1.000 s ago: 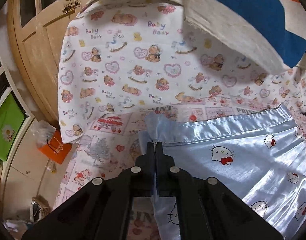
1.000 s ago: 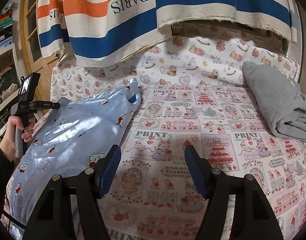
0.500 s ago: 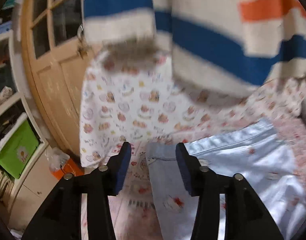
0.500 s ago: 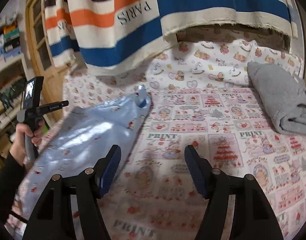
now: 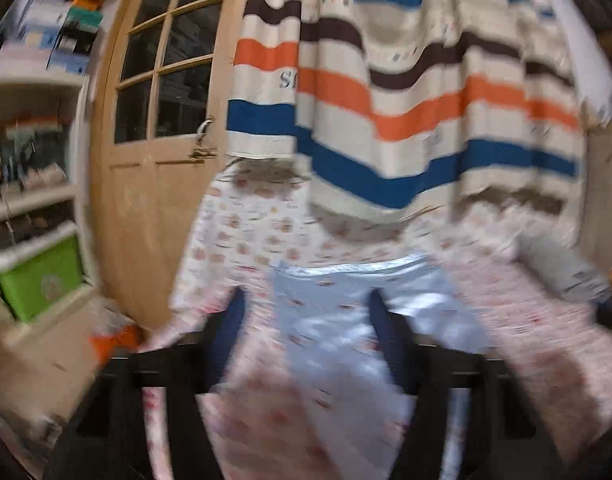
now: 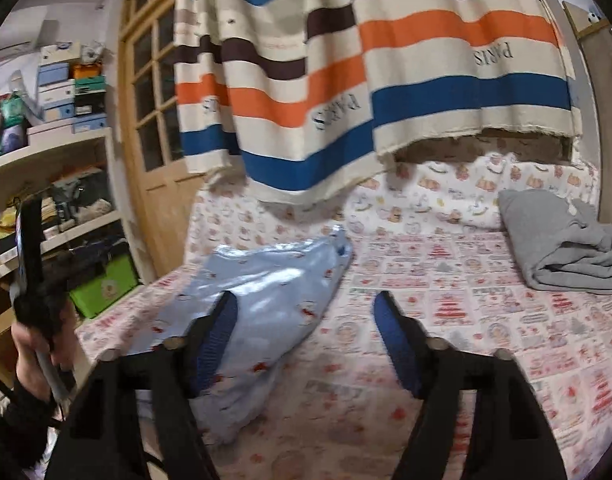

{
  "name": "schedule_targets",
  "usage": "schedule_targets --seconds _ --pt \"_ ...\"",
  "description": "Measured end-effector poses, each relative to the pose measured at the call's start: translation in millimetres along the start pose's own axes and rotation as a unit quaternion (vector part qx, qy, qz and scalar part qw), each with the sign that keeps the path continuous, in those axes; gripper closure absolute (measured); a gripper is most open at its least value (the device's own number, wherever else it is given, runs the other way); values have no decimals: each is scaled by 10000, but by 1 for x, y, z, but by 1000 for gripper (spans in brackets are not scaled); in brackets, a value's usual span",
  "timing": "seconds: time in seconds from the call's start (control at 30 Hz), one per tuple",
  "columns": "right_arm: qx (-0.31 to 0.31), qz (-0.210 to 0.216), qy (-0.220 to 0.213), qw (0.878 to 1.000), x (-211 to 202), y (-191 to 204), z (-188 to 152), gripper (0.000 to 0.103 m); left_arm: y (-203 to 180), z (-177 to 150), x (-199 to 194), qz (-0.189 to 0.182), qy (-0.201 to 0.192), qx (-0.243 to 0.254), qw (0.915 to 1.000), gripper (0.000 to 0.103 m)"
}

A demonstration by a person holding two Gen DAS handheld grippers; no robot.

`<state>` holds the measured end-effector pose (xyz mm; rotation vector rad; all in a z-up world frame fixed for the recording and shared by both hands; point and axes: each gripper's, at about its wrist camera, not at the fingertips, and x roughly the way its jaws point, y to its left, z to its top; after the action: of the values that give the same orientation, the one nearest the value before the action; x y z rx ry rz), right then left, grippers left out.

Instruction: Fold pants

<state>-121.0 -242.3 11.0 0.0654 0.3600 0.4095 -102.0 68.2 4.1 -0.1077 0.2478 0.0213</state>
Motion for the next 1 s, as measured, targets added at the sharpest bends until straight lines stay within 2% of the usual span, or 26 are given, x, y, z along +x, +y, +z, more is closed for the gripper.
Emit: schedule_targets --seconds 0.03,0.13,0.3,0.43,0.5,0.53,0.63,0.77,0.9,0.93,1.0 --pt "-21 176 152 9997 5 8 -4 73 -4 -8 -6 -75 12 -48 10000 67" --pt "-13 721 424 9965 22 27 -17 81 -16 -31 -15 -298 244 -195 9991 79" --pt "17 989 990 9902 51 48 -39 83 -30 -57 -12 -535 766 -337 9951 79" --pt "149 799 1521 9850 68 43 -63 83 -36 -78 -13 -445 958 -252 9941 79" --pt "204 693 1657 9835 71 37 -73 83 -34 -91 -9 -655 1147 -346 9906 79" --pt "219 714 1612 9841 69 34 -76 83 -34 -99 -4 -701 1268 -385 9887 80" --pt "150 751 1548 9850 64 32 -80 83 -41 -108 -10 -497 1043 -42 9933 79" --pt "118 791 1387 9871 53 27 -79 82 -42 -106 -15 -504 938 -37 9943 79" --pt "-349 396 1074 9928 31 22 -72 82 -47 -89 -34 -703 655 210 9952 80" --pt "-472 318 1063 9927 25 20 -72 79 -51 -84 -39 -798 615 292 9945 80" --pt "-622 264 1198 9905 18 16 -73 63 -63 -71 -41 -988 704 479 9915 80"
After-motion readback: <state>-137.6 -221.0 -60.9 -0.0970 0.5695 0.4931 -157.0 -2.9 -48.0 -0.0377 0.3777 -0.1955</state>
